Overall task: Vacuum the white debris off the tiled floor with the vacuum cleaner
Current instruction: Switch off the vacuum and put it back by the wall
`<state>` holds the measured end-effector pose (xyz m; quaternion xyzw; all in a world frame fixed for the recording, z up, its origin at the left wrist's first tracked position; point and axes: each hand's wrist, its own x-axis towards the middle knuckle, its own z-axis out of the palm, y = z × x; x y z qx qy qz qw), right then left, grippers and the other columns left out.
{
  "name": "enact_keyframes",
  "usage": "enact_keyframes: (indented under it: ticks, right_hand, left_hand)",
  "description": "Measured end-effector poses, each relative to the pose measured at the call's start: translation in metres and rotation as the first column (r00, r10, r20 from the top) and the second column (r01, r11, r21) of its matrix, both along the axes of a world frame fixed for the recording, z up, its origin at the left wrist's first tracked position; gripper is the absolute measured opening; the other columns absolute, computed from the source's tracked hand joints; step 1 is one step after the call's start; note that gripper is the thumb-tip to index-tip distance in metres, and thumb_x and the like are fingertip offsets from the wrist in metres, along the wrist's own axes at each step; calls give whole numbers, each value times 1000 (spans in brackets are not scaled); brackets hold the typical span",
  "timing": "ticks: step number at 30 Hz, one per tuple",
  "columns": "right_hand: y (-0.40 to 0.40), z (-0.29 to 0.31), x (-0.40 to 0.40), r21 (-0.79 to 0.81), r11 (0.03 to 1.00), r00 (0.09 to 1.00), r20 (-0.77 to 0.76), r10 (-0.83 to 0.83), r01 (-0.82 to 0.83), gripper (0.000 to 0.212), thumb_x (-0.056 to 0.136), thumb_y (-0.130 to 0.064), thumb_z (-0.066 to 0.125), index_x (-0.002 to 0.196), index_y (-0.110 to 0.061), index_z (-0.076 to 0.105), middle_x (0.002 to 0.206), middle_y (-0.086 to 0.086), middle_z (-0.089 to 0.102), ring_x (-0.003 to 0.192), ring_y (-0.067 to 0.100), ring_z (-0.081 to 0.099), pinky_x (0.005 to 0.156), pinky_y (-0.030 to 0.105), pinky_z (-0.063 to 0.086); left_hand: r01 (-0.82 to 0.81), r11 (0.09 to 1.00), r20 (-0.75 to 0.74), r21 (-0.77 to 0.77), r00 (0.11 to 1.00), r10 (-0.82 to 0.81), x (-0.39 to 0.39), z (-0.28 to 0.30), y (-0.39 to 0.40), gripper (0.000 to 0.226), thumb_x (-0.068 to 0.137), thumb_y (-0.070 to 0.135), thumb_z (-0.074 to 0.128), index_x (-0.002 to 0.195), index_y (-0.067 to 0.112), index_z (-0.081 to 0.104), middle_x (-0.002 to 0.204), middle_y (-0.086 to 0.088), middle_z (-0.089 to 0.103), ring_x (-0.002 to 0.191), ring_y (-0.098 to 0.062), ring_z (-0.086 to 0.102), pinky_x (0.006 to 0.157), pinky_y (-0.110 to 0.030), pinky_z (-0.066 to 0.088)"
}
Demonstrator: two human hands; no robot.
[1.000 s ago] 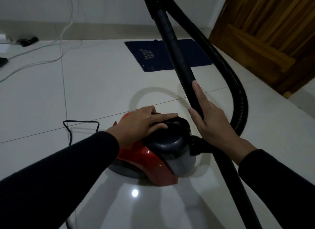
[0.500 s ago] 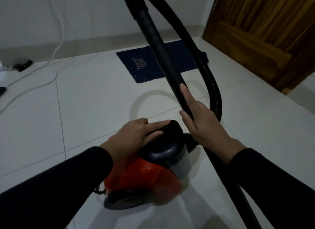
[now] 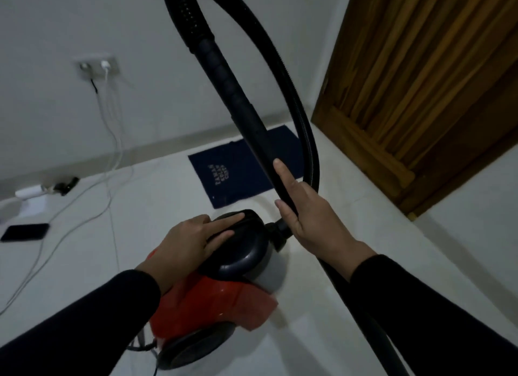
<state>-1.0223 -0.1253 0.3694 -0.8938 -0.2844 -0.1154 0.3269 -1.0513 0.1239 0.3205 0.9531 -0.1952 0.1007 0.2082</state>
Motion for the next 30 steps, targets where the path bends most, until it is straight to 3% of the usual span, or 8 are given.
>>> enact_keyframes:
  ticks: [3, 8, 14, 18, 20, 21, 25, 30]
  right_hand:
    - [-3, 68, 43, -6, 999, 999, 31, 32, -32, 71, 99, -38, 41, 148, -51, -8, 87, 1, 47, 69, 14, 51, 67, 27, 48]
    - [8, 142, 138, -37, 996, 993, 83, 78, -75, 69, 100, -38, 41, 152, -45, -4, 95, 10, 55, 74, 20, 55, 69, 37, 52]
    - [47, 174, 277, -75, 986, 982, 109, 155, -148, 68, 100, -36, 41, 151, -46, -3, 110, 15, 58, 90, 27, 61, 79, 45, 55]
    - [71, 171, 364, -90, 980, 971, 142, 190, -179, 63, 98, -41, 35, 152, -39, 1, 92, 11, 54, 71, 24, 56, 65, 45, 54]
    - [83, 169, 409, -90, 972, 965, 136, 226, -216, 62, 98, -38, 36, 151, -36, 4, 89, 10, 51, 69, 23, 53, 63, 42, 52]
    - [89, 167, 433, -78, 971, 963, 133, 236, -227, 62, 98, -37, 37, 151, -35, 6, 88, 9, 50, 68, 22, 53, 62, 40, 51]
    - [110, 148, 530, -48, 958, 951, 117, 286, -282, 61, 98, -37, 37, 150, -34, 6, 88, 3, 46, 67, 21, 52, 62, 34, 46]
    - [128, 80, 645, -49, 875, 874, 47, 483, -481, 61, 98, -35, 40, 150, -33, 8, 97, 10, 54, 76, 16, 52, 70, 17, 44]
  left_hand:
    - [1, 1000, 33, -13, 999, 0, 35, 70, 2, 55, 85, 71, 6, 132, 58, 31, 65, 14, 35, 57, -3, 38, 51, -9, 28]
    - [-6, 999, 25, -45, 1000, 7, 113, 137, 17, 47, 84, 69, 9, 130, 65, 21, 70, 13, 39, 62, -4, 41, 54, -9, 29]
    - [0, 999, 10, -38, 1000, 0, 245, 164, 37, 62, 80, 70, 3, 135, 57, 28, 83, 4, 49, 75, -12, 53, 67, -18, 34]
    - [1, 1000, 71, -18, 997, 1, 331, 176, 47, 57, 88, 60, 14, 133, 44, 46, 100, 1, 62, 83, -12, 59, 70, -10, 30]
    - [-21, 999, 130, 29, 991, 17, 369, 175, 54, 53, 94, 54, 16, 130, 39, 52, 96, 0, 66, 81, -13, 59, 65, -12, 33]
    - [-14, 999, 133, 32, 991, 10, 389, 170, 57, 51, 95, 50, 20, 129, 35, 55, 99, -2, 68, 86, -13, 56, 70, -14, 36]
    - [-72, 996, 1, -44, 997, 72, 462, 129, 65, 44, 95, 46, 31, 137, 41, 44, 133, -1, 55, 110, -14, 59, 92, -10, 32]
    - [-191, 973, -62, -126, 981, 185, 548, 43, 62, 50, 95, 54, 21, 136, 39, 45, 128, -3, 57, 107, -10, 56, 96, -6, 27]
